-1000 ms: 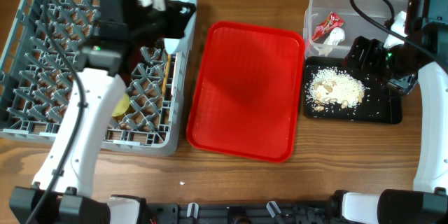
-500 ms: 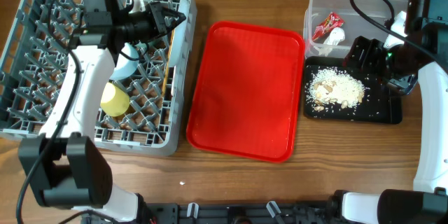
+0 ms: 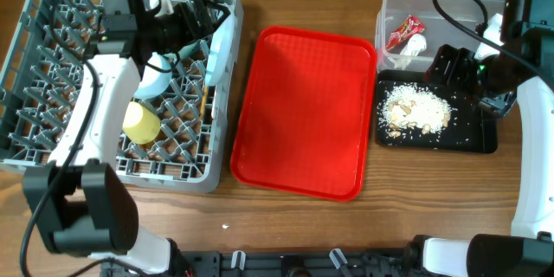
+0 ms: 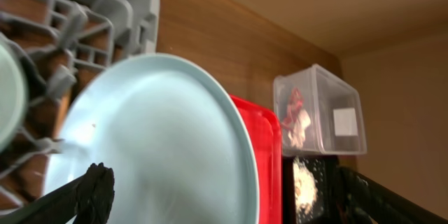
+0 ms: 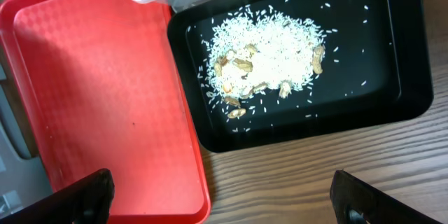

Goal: Sort waste into correct bins and load items into the dishwasher rack

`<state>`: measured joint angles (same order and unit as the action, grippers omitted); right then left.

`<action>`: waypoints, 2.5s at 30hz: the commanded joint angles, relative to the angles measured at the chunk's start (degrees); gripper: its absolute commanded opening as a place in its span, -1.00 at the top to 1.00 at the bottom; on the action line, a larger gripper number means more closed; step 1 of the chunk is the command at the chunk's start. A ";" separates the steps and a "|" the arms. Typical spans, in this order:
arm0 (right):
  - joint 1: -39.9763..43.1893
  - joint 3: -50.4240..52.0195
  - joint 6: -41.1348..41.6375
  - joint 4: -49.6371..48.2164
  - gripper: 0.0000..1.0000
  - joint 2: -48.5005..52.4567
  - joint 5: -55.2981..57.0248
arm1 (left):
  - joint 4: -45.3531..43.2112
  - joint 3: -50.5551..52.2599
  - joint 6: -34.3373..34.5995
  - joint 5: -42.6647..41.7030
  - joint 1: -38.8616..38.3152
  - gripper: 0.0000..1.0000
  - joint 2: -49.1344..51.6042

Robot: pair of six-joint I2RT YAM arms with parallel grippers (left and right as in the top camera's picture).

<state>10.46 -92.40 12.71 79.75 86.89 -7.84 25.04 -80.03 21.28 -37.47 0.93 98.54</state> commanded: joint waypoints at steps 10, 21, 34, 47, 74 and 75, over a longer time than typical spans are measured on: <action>-5.07 -0.90 -5.22 -21.07 -1.00 0.28 -5.70 | 18.91 0.20 -7.41 41.92 -21.03 -0.99 -12.72; -6.38 -0.66 -6.64 -10.43 -1.00 0.50 -0.70 | 34.60 0.28 0.24 42.27 -23.32 -1.00 -12.74; -6.38 30.40 -6.58 -27.96 -0.99 -30.60 2.10 | 22.23 22.71 -0.04 42.27 -23.32 -1.00 -39.04; -6.38 33.07 -6.60 -21.86 -0.99 -36.57 2.97 | 23.21 30.53 0.20 42.29 -23.32 -1.00 -51.69; -10.82 63.45 -6.73 -54.69 -0.99 -71.19 2.36 | 23.23 30.53 0.20 42.29 -23.32 -1.00 -40.02; -12.22 66.97 -6.73 -60.48 -0.99 -73.55 2.86 | 23.21 30.53 0.20 42.29 -23.32 -1.00 -39.52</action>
<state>1.30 -33.01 6.13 28.53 19.09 -4.51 48.40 -50.04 20.73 4.08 -22.39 57.76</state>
